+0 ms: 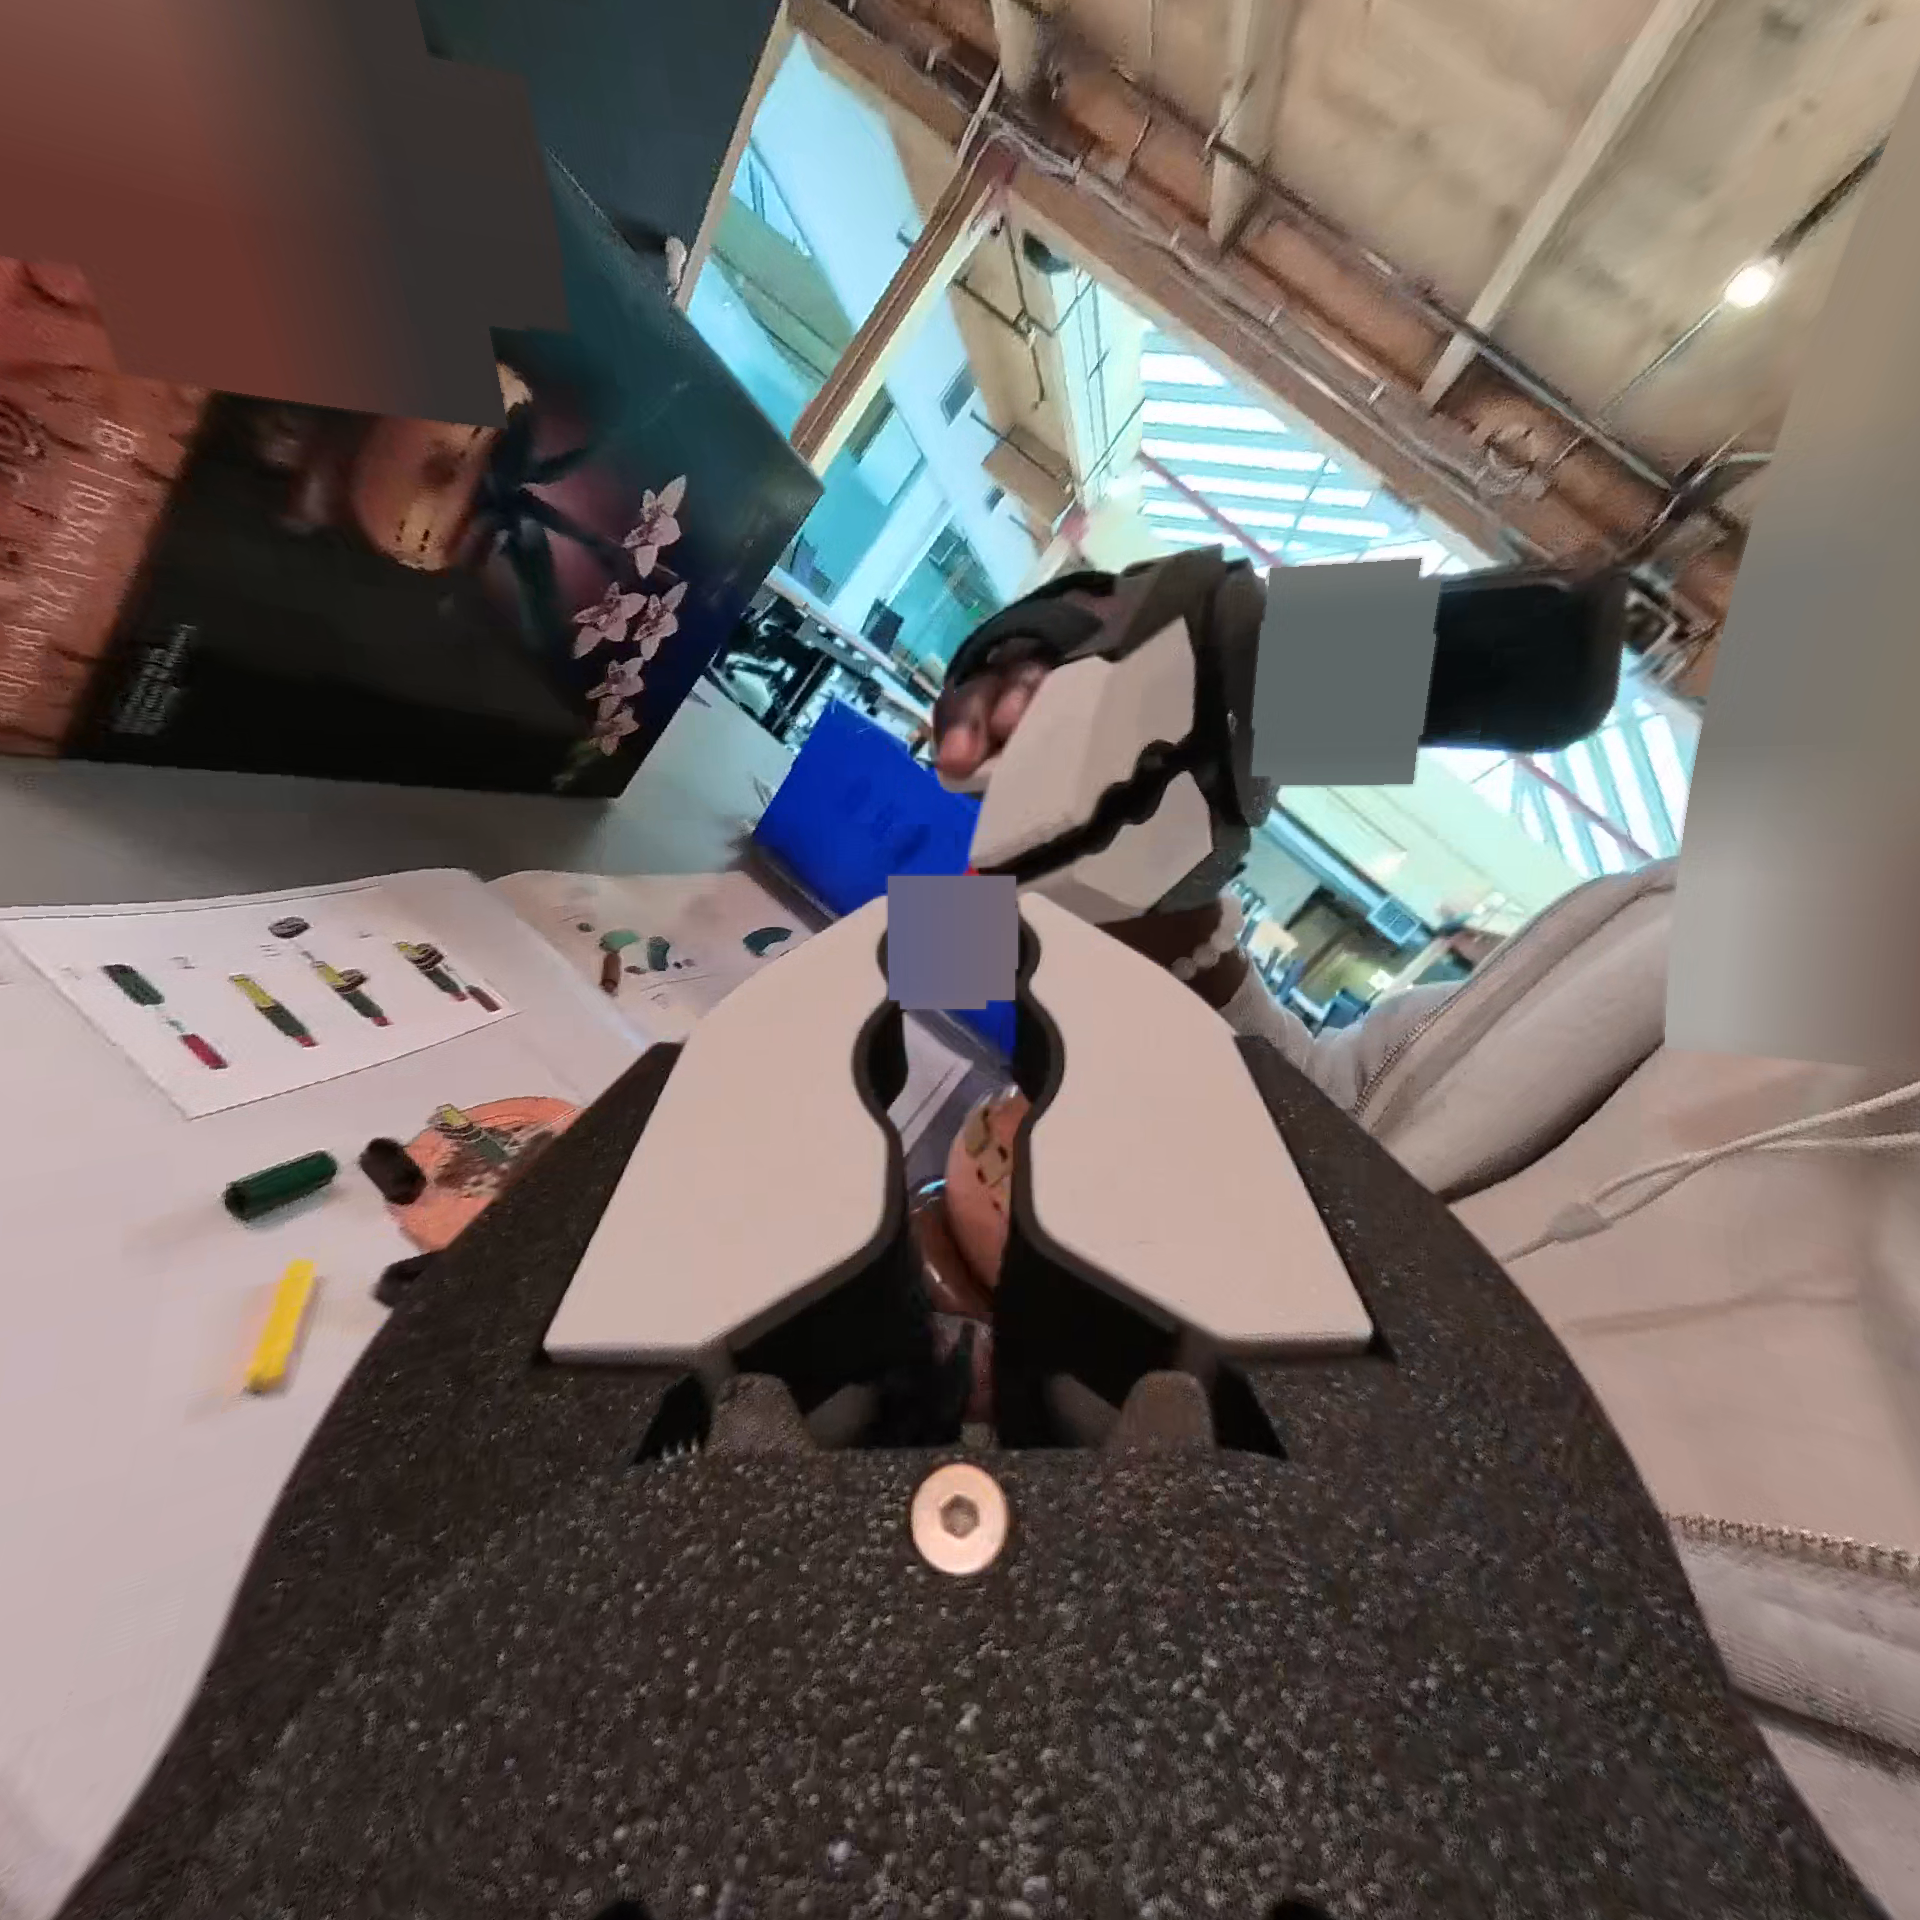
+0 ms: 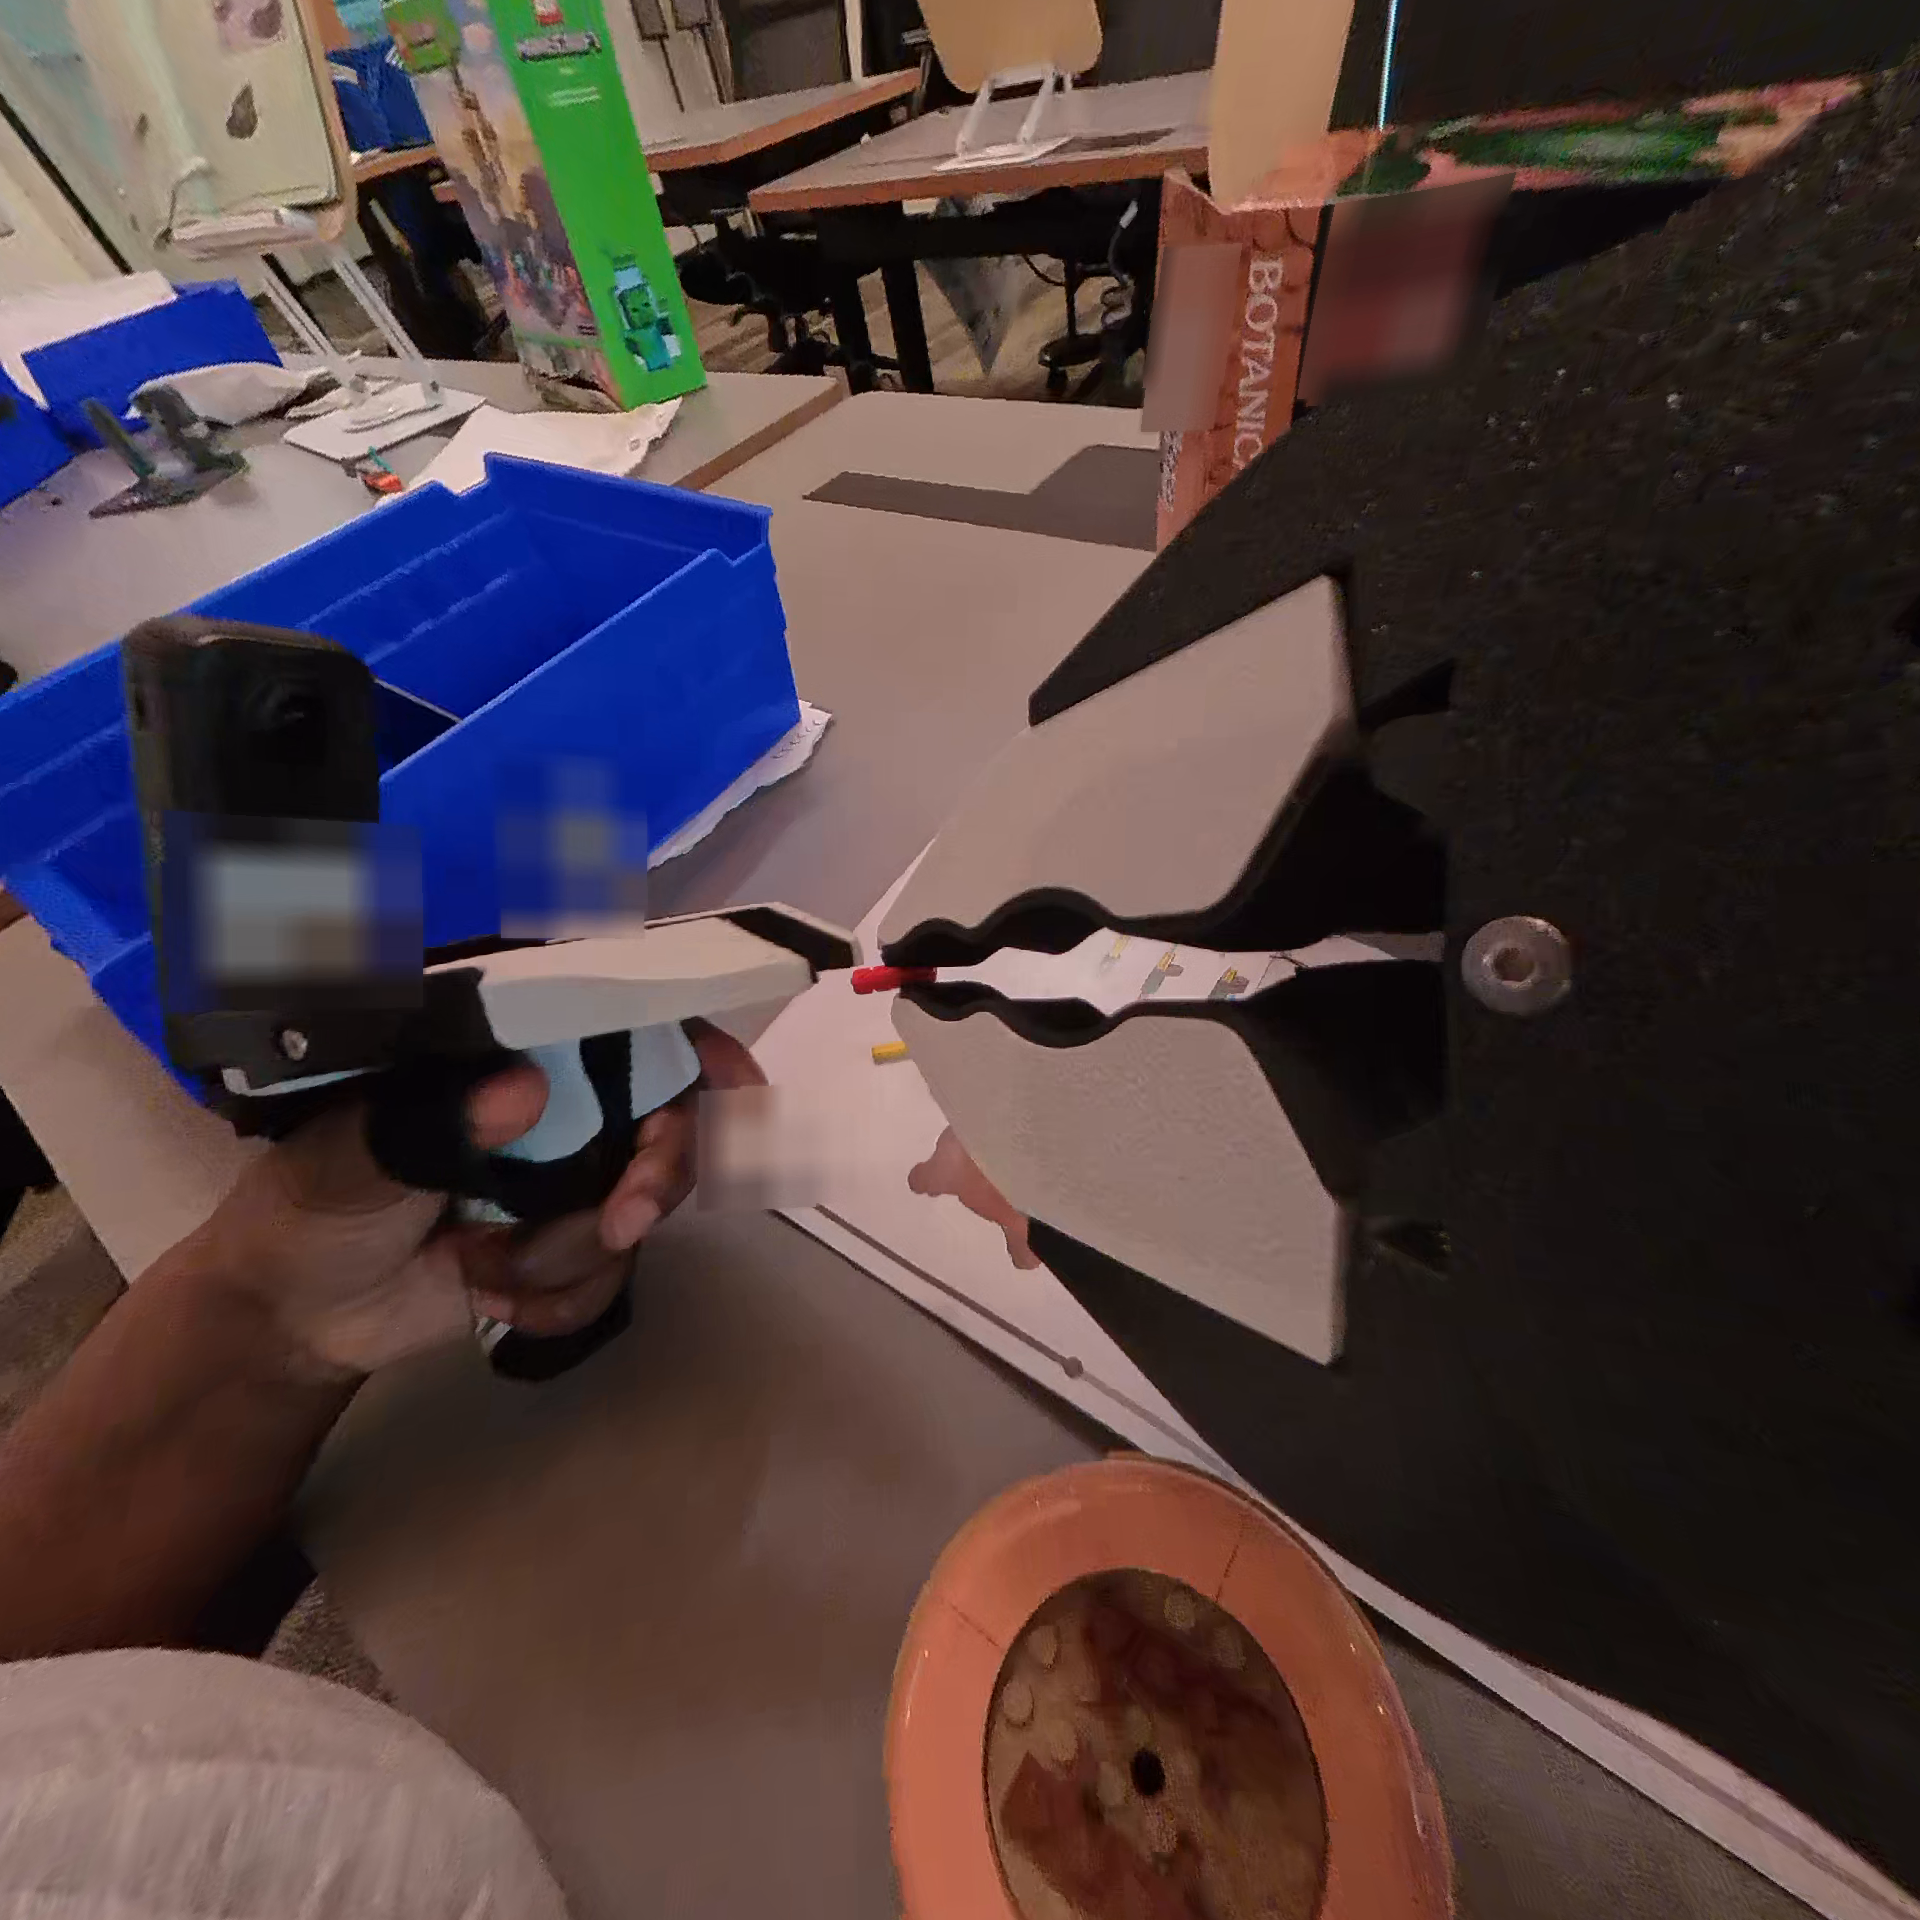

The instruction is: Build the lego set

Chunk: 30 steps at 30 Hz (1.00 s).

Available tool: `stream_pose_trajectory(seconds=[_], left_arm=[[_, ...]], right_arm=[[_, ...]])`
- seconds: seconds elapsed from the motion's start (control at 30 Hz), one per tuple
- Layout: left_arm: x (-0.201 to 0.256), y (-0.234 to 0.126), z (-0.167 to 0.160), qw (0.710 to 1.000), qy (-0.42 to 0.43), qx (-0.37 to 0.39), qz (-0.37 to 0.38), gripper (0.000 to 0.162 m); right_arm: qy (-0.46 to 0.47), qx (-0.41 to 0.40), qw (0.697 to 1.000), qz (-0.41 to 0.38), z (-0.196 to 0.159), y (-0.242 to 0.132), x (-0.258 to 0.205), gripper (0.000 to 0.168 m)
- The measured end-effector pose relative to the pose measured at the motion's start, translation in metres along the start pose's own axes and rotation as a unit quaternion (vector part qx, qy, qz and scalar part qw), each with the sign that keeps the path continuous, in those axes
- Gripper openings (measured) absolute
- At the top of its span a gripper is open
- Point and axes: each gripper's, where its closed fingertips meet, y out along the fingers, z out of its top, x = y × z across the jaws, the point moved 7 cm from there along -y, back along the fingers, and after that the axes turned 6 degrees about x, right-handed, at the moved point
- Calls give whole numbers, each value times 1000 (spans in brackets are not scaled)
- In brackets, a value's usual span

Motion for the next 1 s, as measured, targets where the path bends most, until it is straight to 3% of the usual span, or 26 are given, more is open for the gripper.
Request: stream_pose_trajectory(seconds=[0.27, 0.63, 1.0], left_arm=[[12, 7, -10, 998, 45, -35, -1, 10], [27, 15, -23, 960, 175, -218, 9, 16], [33, 22, -31, 945, 226, -237, 10, 12]], right_arm=[[-45, -30, 998, 16, 12, -1, -7, 3], [-103, -107, 980, 133, 28, -4, -22, 3], [-134, -146, 965, 169, 37, 0, -24, 3]])
